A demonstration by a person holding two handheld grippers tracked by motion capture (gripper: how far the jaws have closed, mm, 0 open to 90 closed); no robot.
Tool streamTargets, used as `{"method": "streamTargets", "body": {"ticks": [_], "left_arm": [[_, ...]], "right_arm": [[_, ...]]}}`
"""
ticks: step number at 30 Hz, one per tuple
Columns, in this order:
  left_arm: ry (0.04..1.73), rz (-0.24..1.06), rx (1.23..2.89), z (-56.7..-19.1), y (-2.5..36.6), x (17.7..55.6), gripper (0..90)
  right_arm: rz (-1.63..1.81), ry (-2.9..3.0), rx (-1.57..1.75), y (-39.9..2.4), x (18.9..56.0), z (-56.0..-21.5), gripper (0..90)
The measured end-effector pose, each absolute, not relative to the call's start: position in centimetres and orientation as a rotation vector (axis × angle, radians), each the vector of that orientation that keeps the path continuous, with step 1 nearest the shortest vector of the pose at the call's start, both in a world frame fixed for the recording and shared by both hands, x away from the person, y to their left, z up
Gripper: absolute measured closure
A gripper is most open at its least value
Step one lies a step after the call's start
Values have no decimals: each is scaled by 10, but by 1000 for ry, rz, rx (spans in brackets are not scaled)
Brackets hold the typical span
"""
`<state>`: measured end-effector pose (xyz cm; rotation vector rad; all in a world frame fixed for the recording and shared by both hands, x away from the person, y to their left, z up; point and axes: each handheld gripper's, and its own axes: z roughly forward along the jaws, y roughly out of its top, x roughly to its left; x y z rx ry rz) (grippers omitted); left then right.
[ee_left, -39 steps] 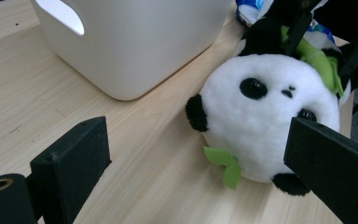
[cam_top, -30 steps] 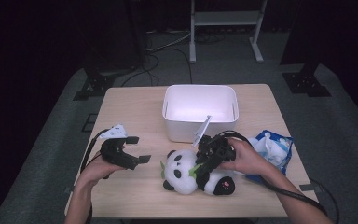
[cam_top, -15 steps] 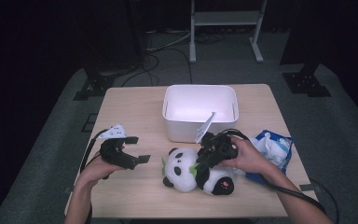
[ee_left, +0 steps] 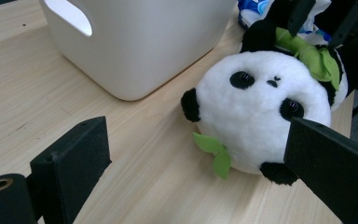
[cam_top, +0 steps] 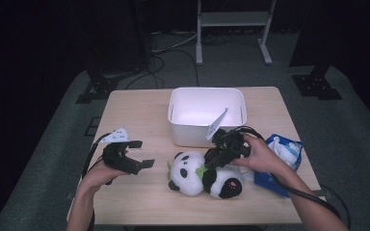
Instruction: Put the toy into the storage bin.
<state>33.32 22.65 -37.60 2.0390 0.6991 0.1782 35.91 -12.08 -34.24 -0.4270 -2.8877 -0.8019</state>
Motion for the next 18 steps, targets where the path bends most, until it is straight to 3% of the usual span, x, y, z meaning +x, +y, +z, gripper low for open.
{"method": "streamTargets", "body": {"ticks": [18], "left_arm": [[710,166,2039,-379,229,335,55]], "right_arm": [[-712,-2937,-538,-125,398,-353,491]]}}
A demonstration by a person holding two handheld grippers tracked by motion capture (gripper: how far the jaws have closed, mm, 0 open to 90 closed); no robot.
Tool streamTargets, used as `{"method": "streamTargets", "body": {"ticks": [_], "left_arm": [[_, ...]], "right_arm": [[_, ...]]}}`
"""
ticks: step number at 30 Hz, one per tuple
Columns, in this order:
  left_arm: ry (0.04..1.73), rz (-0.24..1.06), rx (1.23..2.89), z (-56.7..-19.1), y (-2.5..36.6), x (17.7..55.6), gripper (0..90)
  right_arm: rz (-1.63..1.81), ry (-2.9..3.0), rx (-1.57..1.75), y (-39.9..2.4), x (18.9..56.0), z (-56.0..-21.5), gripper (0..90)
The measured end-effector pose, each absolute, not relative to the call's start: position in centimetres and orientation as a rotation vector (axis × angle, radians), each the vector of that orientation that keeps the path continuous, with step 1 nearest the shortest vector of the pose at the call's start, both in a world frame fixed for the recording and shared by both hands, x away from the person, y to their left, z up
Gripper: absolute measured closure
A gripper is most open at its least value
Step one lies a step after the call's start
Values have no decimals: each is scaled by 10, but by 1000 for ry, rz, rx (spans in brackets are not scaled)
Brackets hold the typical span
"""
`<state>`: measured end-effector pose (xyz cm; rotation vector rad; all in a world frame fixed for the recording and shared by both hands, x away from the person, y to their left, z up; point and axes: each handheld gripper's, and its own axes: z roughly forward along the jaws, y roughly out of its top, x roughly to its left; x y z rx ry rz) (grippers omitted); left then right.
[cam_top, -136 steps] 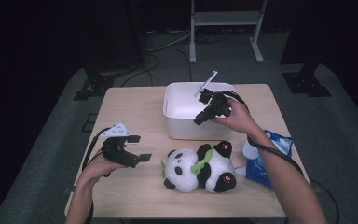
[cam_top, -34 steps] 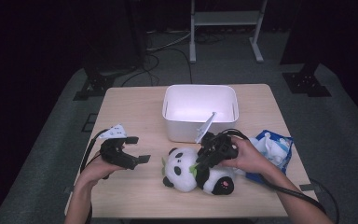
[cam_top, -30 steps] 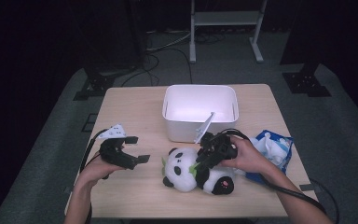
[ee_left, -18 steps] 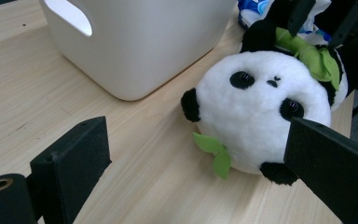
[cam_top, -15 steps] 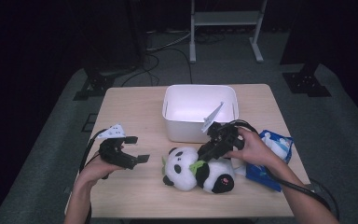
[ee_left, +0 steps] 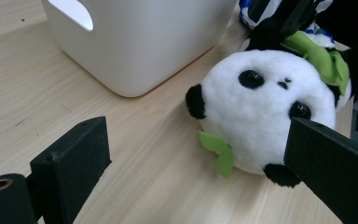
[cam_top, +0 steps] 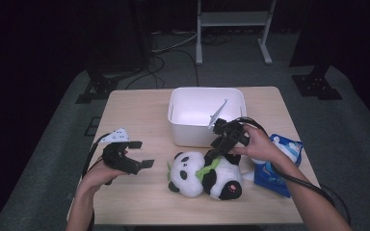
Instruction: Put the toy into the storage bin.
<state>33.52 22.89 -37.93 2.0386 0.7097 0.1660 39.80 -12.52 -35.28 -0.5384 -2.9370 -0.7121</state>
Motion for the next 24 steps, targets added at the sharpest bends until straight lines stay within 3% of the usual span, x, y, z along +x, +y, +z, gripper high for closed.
{"method": "streamTargets", "body": {"ticks": [7,15,24], "left_arm": [[712,170,2036,-379,232,334,55],[716,175,2028,-377,232,333,56],[722,173,2028,-378,232,333,55]], "right_arm": [[-619,-2890,-499,-111,395,-370,479],[-621,-2904,-504,-109,384,-366,669],[-660,-2907,-468,-110,371,-357,723]]}}
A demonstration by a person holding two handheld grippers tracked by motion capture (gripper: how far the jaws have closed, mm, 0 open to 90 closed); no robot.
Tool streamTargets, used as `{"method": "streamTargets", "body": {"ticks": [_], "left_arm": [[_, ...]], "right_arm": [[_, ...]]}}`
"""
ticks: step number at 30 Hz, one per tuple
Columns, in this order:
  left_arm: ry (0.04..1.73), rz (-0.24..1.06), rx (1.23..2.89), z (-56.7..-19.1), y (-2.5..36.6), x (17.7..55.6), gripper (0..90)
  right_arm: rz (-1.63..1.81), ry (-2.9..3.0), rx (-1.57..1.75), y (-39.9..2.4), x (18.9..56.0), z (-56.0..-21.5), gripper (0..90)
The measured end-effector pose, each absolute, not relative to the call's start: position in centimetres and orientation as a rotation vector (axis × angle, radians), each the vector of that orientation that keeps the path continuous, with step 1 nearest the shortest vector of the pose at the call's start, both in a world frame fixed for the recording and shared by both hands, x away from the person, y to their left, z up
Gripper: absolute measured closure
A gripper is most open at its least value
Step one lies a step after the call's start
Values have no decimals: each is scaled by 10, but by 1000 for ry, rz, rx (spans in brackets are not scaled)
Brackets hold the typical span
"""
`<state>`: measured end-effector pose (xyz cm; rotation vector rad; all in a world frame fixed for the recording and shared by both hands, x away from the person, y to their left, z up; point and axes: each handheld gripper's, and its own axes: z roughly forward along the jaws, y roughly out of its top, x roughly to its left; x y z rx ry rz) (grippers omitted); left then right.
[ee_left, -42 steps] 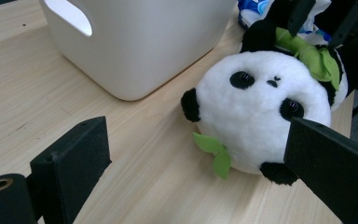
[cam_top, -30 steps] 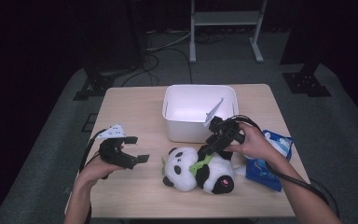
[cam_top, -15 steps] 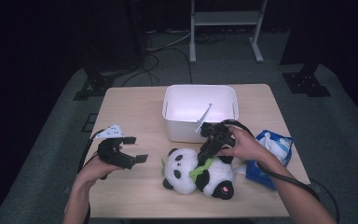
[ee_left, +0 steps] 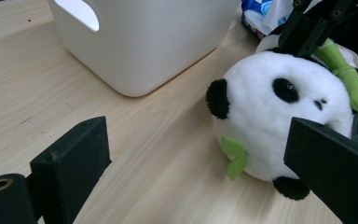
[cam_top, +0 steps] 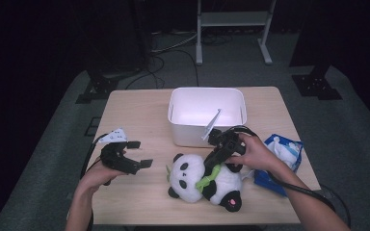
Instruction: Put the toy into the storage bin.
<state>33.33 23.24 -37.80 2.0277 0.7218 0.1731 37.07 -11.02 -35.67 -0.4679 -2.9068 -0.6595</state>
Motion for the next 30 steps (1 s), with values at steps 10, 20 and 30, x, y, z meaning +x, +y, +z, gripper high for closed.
{"method": "streamTargets", "body": {"ticks": [10,20,30], "left_arm": [[728,175,2018,-378,236,334,55],[746,169,1995,-379,241,336,55],[764,155,1975,-382,248,340,55]], "right_arm": [[-680,-2943,-464,-112,366,-341,731],[-705,-2960,-456,-116,367,-317,730],[-760,-2950,-455,-125,370,-277,730]]}}
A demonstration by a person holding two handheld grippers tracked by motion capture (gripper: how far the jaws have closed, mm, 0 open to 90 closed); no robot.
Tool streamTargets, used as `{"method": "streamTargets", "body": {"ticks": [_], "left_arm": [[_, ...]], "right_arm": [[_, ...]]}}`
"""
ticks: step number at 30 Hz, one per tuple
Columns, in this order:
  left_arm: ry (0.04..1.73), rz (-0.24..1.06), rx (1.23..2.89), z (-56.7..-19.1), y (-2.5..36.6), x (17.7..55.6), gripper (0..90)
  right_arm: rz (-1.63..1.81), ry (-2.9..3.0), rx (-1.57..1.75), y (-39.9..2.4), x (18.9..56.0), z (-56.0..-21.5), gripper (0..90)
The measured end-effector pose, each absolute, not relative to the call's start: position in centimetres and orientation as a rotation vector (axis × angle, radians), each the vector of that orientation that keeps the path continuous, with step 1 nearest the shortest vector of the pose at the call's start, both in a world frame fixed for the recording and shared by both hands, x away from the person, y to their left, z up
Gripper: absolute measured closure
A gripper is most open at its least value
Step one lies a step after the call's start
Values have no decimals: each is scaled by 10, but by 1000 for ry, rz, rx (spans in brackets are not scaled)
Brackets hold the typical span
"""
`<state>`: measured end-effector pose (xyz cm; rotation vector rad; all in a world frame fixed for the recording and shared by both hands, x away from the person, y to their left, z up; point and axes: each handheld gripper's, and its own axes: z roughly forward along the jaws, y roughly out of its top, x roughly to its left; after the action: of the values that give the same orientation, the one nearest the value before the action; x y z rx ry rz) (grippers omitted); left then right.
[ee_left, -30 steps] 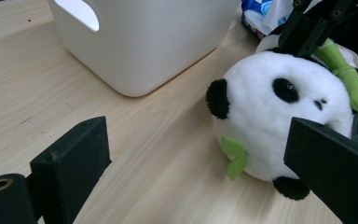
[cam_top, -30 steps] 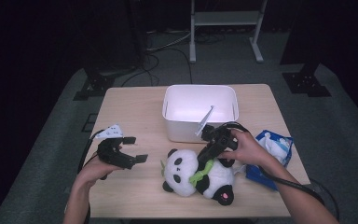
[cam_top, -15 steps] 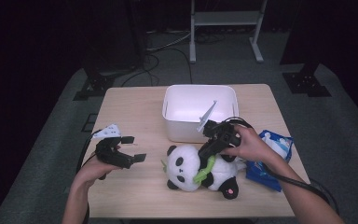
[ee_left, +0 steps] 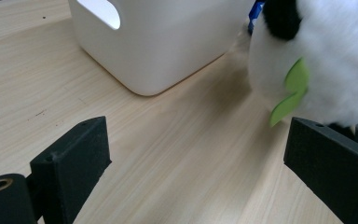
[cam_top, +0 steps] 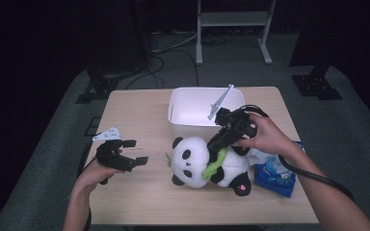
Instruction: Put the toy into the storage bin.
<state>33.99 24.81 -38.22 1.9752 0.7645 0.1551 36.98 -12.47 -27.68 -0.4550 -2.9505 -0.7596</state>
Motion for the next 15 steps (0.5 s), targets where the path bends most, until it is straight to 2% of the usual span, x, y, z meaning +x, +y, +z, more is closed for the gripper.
{"method": "streamTargets", "body": {"ticks": [15], "left_arm": [[781,143,1943,-384,256,344,55]], "right_arm": [[-793,-2972,-485,-133,384,-213,729]]}}
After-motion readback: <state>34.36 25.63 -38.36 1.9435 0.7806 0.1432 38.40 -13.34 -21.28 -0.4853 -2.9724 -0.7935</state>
